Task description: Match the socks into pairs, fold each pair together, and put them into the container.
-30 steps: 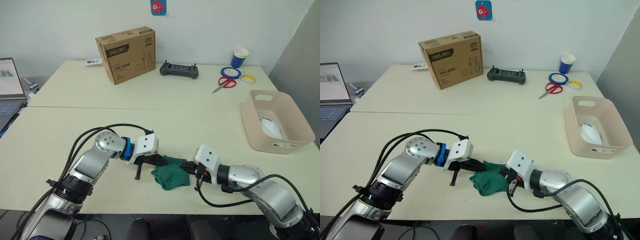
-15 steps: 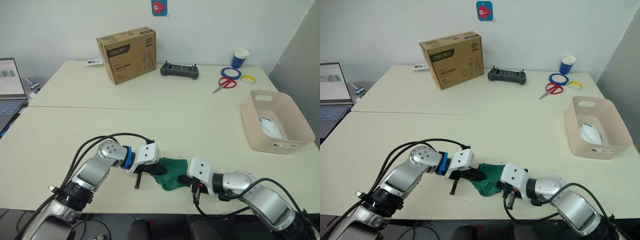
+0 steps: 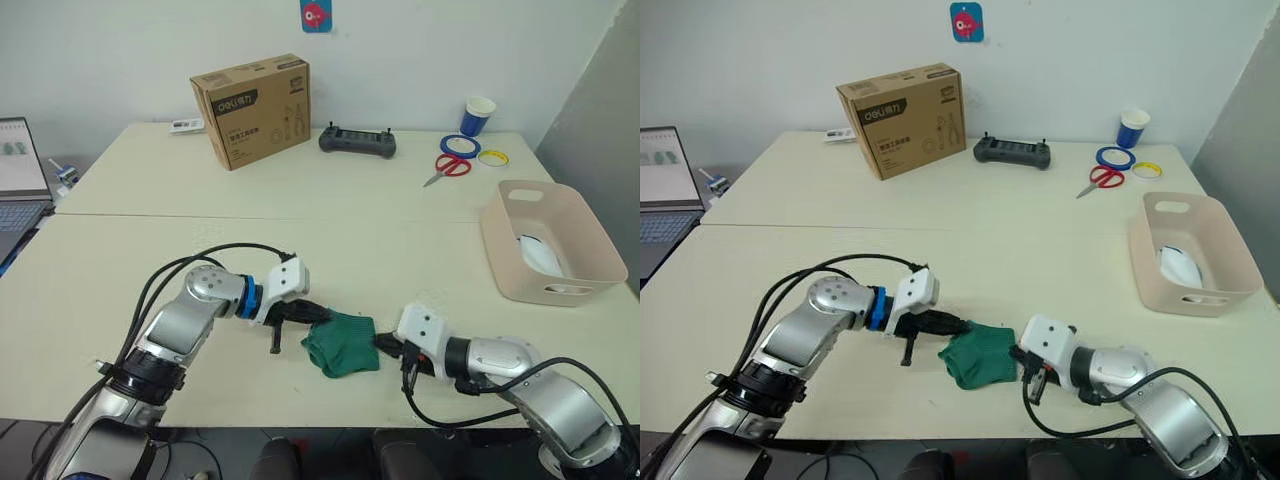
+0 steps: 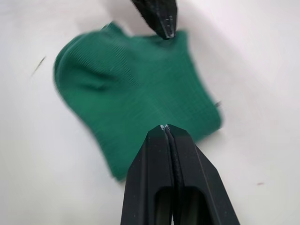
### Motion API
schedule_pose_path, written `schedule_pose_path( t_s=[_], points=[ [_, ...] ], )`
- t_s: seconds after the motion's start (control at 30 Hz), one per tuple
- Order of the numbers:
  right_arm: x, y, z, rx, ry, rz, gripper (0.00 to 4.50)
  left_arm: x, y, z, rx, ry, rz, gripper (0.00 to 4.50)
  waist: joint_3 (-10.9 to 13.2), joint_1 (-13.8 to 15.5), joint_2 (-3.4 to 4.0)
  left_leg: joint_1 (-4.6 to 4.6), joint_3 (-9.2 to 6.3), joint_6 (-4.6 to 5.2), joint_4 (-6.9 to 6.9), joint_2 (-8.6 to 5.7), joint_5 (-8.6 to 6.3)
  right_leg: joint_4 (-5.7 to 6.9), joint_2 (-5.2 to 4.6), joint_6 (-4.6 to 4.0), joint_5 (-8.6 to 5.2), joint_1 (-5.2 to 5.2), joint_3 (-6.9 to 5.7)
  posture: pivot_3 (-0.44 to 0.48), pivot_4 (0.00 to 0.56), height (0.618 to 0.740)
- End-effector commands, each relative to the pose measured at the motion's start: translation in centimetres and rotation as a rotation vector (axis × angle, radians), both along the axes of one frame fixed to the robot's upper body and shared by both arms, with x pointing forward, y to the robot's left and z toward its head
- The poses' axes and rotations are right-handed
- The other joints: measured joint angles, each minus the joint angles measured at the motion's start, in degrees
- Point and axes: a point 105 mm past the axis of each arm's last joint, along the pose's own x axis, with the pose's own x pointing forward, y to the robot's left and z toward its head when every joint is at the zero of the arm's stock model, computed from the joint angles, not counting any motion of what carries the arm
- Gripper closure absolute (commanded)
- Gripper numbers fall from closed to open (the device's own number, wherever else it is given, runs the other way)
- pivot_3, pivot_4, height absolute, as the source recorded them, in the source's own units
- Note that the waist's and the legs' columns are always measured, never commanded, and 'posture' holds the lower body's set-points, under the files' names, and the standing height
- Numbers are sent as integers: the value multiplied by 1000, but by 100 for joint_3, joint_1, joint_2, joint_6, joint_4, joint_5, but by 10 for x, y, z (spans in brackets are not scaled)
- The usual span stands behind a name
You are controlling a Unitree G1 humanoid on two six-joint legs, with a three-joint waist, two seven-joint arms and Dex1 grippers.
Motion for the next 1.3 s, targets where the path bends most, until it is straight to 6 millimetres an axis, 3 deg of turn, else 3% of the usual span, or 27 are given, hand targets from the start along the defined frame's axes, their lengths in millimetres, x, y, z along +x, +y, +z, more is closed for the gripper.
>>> schedule_pose_path(
  t_s=[0.03,0.2,0.37,0.5,0.67,0.77,0.87,1.0,1.1,1.3],
  points=[
    [10,9,12,51,-55,-24,4435,3,-4,6,-10,-51,15,4500,0,-8,0,1,1,0,0,0,0,0,0,0,0,0,2,0,150,723],
    [27,20,-9,29,-41,-64,4435,9,0,-24,97,-75,43,4500,0,2,1,1,4,0,1,-2,0,0,-1,0,1,-2,3,0,150,723],
    [21,6,-25,-35,-17,-83,4435,10,9,-34,130,-78,50,4500,0,21,1,-11,3,0,1,-2,0,-3,-2,0,1,-10,3,0,150,723],
    [17,-4,-16,-23,-48,-100,4435,11,11,-28,122,-109,35,4500,-1,50,2,-11,2,0,1,-3,0,-4,-3,0,0,-8,0,0,150,723],
    [14,-13,10,77,-76,-169,4435,18,1,5,15,-179,21,4500,0,58,1,-13,2,0,8,-2,0,-1,-3,1,2,-7,1,0,150,723],
    [11,-22,12,70,-60,-220,4435,10,-8,18,-24,-175,-56,4500,0,67,1,-15,0,0,9,-2,0,-1,-2,2,2,-7,-1,0,150,723],
    [8,-25,11,100,-18,-272,4435,2,-7,11,43,-206,-135,4500,0,46,2,-15,1,0,8,-2,0,-2,-2,2,1,-8,1,0,150,723],
    [4,-25,14,112,-18,-297,4435,-6,-17,10,-3,-158,-153,4500,0,35,2,-15,0,0,8,-1,0,1,-1,1,2,-8,0,0,150,723],
    [-2,-21,10,99,3,-255,4435,-10,-17,-2,27,-146,-172,4500,0,34,2,-14,2,0,12,-2,0,0,-2,2,2,-6,2,0,150,723],
    [-9,-16,7,94,15,-188,4435,-17,-10,-4,45,-91,-183,4500,0,27,1,-15,0,0,13,-1,0,0,0,2,2,-7,0,0,150,723]
  ],
)
